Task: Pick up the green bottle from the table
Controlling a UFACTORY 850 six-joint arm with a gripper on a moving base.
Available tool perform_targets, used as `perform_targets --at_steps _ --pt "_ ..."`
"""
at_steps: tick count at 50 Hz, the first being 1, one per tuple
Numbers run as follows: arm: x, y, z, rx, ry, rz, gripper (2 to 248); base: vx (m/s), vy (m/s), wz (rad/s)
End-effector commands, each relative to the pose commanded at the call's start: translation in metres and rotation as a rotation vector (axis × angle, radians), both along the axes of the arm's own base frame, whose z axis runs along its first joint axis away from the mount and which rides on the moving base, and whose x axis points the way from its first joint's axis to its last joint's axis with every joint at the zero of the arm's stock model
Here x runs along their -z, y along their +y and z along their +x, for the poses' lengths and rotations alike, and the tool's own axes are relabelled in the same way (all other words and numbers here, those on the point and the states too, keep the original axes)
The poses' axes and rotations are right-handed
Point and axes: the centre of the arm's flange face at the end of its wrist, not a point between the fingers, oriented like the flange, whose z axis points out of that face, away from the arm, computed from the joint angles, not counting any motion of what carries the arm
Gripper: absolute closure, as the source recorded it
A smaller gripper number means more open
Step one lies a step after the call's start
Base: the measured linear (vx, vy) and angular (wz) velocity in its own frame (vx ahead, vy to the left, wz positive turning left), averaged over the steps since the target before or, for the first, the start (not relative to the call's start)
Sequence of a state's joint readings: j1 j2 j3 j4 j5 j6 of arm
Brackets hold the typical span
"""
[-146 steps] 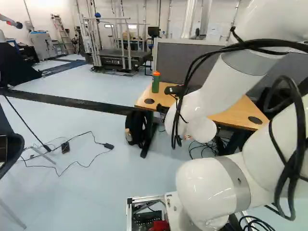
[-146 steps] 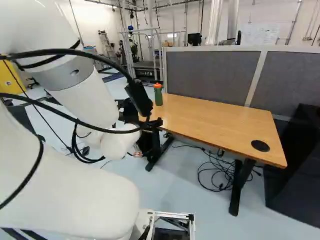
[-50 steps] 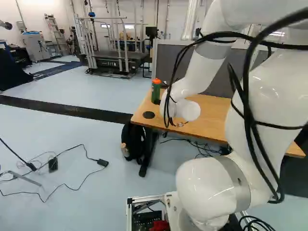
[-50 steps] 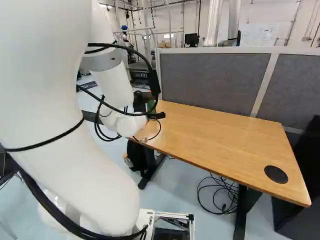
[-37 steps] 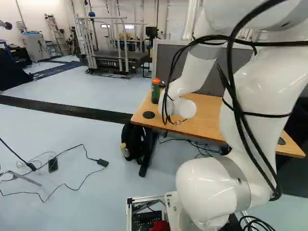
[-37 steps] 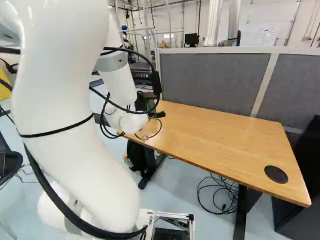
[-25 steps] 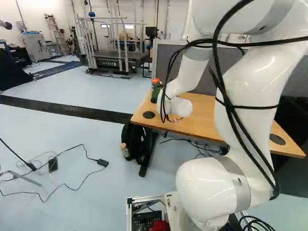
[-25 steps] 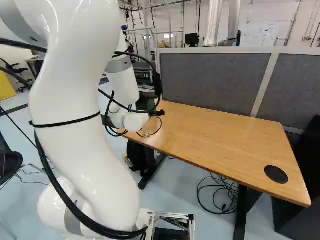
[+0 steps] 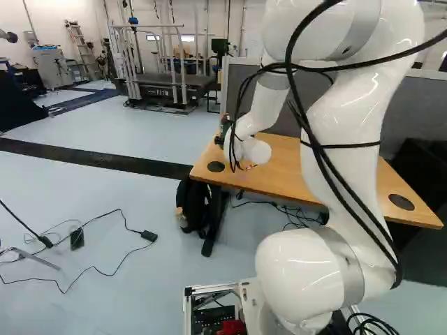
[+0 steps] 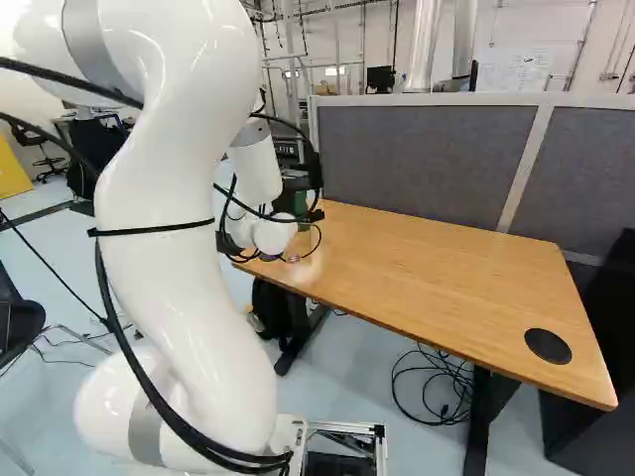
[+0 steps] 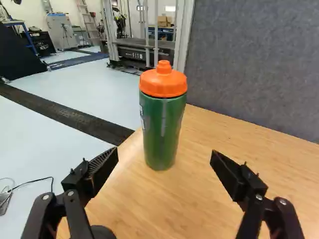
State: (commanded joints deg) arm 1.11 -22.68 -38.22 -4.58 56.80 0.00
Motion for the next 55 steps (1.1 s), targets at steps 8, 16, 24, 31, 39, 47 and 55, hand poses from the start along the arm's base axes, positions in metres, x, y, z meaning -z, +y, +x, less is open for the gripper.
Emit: perform_targets --at_steps 8,16,24,31,39,47,55 --pt "0.002 0.002 0.016 -0.003 -0.010 0.000 3 0.000 0.000 0.000" --pt "0.004 0.004 0.033 -0.007 -0.021 0.000 3 0.000 0.000 0.000" --pt "0.006 0.006 0.048 -0.009 -0.032 0.001 3 0.000 0.000 0.000" --pt "0.008 0.007 0.062 -0.011 -0.042 0.001 3 0.000 0.000 0.000" --pt "0.011 0.008 0.079 -0.012 -0.054 0.001 3 0.000 0.000 0.000" --pt "0.013 0.009 0.093 -0.012 -0.065 0.002 10 0.000 0.000 0.000" --pt "0.014 0.009 0.097 -0.012 -0.069 0.002 46 0.000 0.000 0.000"
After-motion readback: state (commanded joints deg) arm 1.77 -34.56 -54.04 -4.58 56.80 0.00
